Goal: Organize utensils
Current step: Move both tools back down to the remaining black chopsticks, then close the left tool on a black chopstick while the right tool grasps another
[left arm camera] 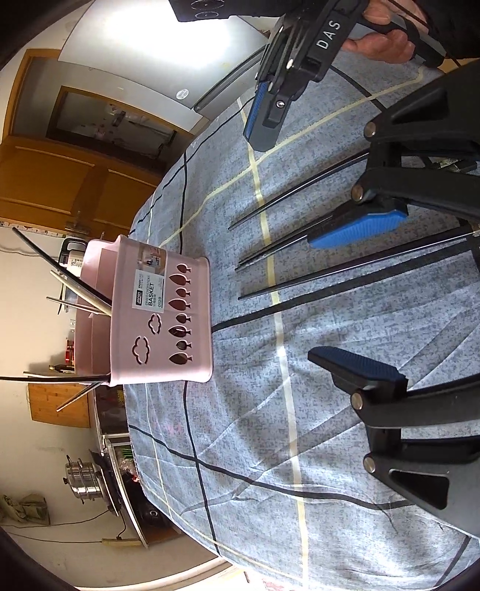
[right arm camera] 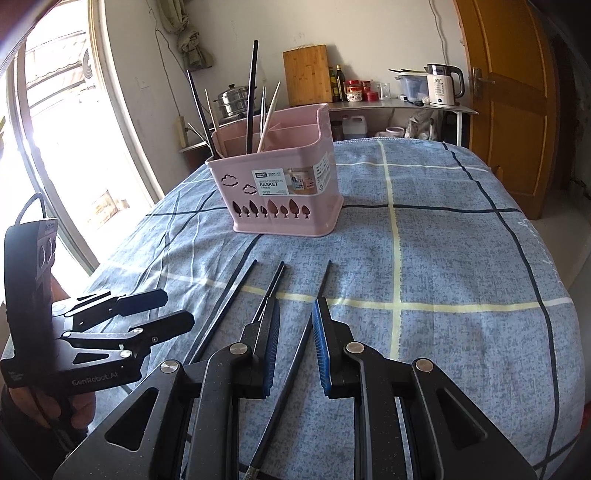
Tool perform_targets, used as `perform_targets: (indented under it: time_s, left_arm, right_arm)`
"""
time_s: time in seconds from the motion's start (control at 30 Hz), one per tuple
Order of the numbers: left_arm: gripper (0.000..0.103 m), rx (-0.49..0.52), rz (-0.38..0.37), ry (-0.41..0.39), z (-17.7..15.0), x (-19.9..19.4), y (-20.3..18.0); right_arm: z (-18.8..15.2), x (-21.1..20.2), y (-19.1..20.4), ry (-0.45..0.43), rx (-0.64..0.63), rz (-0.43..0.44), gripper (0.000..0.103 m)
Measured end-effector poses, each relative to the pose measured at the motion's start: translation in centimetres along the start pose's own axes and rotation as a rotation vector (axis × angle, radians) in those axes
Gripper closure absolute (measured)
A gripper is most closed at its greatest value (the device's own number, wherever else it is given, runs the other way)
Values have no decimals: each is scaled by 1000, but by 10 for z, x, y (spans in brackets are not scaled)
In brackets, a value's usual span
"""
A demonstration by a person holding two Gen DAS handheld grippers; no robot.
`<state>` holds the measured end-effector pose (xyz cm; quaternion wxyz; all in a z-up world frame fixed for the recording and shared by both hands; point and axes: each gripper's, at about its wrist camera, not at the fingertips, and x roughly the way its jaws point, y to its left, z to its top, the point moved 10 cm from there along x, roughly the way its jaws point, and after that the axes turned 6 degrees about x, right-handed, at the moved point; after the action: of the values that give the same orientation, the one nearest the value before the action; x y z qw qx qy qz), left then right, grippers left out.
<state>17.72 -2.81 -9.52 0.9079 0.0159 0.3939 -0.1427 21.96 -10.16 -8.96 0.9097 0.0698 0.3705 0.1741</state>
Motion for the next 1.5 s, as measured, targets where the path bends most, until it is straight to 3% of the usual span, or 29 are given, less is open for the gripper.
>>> perform_targets:
  time_s: [0.2,0.5,0.93,1.07,1.2,1.5]
  left_arm:
    - [72,13,-8,42,7,21,-3]
    - [84,33,-21,76,16,47,-9]
    - [87,72,1,75,14,54,-11]
    - [88,82,16,70,15,54,-15]
    - [93,77,18,69,13,51,-16]
    - [95,75,17,74,3,43,-14]
  right_arm:
    - [-6,16,-5,53,15,-18,84]
    - [-7,39,-5,107,6,-41,84]
    - [-4,73,-13,161,-4,-99,84]
    - [-2,77,-13,155,-33,-135,95]
    - [-3,75,-14,155,-32,-130,96]
    - [-10,69,-13,160,-31,-119,98]
